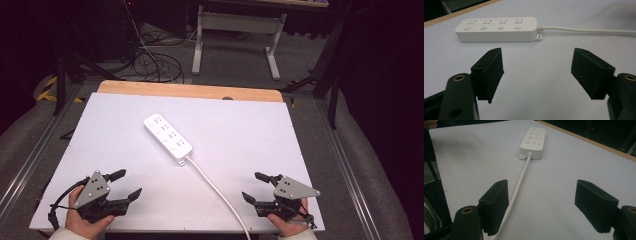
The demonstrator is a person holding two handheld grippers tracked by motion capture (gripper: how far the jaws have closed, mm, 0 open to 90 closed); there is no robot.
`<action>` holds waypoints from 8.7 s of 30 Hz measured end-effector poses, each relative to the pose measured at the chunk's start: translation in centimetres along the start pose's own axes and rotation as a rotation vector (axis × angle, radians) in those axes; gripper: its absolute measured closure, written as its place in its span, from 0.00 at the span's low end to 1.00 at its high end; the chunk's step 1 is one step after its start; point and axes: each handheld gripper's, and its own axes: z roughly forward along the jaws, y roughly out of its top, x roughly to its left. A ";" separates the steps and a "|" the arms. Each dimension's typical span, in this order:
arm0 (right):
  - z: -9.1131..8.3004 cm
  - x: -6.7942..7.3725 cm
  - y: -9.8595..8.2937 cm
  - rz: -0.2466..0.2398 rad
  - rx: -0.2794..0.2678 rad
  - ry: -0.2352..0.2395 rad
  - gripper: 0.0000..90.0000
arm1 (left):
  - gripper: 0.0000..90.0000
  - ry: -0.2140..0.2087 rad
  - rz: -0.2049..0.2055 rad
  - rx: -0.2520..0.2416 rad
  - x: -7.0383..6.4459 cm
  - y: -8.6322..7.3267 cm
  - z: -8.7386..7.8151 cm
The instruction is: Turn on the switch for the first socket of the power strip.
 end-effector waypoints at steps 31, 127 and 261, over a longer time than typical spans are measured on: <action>0.0 0.1 0.0 -0.012 0.003 0.001 0.32 | 0.40 -0.038 -0.005 0.016 0.6 0.6 0.2; 0.4 0.0 -0.3 -0.021 0.015 0.008 0.32 | 1.00 -0.097 -0.094 0.237 5.5 10.3 14.3; 0.4 0.1 -0.3 -0.028 0.012 0.009 0.32 | 0.54 -0.191 0.018 0.055 1.8 12.6 7.3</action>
